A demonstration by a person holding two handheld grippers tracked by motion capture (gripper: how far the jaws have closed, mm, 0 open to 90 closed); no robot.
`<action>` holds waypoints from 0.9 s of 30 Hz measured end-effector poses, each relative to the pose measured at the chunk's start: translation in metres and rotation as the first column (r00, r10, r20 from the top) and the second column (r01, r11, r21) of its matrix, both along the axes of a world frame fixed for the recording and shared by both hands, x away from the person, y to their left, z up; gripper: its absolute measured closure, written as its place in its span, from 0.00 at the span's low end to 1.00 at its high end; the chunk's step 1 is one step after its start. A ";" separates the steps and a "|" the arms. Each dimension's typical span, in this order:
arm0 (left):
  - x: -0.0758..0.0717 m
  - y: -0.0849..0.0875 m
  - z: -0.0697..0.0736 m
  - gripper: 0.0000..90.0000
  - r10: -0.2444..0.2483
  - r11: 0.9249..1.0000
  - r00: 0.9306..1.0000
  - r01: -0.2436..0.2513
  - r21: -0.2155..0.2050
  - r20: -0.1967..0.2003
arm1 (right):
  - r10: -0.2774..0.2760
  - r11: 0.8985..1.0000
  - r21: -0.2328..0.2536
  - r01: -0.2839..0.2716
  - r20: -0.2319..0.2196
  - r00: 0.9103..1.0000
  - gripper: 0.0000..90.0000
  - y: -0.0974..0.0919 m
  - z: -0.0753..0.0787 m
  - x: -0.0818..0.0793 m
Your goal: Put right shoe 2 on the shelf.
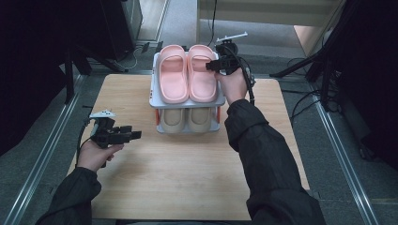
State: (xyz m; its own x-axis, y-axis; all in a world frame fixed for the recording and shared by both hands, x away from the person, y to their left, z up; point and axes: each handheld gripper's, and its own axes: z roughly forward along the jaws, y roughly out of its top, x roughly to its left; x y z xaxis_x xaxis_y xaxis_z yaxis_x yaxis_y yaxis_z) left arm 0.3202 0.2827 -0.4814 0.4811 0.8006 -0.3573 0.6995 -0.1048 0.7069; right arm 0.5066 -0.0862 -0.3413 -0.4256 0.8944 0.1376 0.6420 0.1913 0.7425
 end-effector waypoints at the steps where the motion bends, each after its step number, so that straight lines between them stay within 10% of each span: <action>1: 0.000 0.001 0.000 0.43 0.002 1.000 1.000 -0.002 -0.001 0.000 | 0.003 1.000 0.000 -0.003 0.004 1.000 0.62 0.000 0.000 -0.001; 27: 0.006 0.002 -0.001 0.43 0.004 1.000 1.000 -0.004 -0.001 -0.002 | 0.093 0.993 0.075 -0.096 0.040 0.995 0.56 -0.019 0.004 -0.028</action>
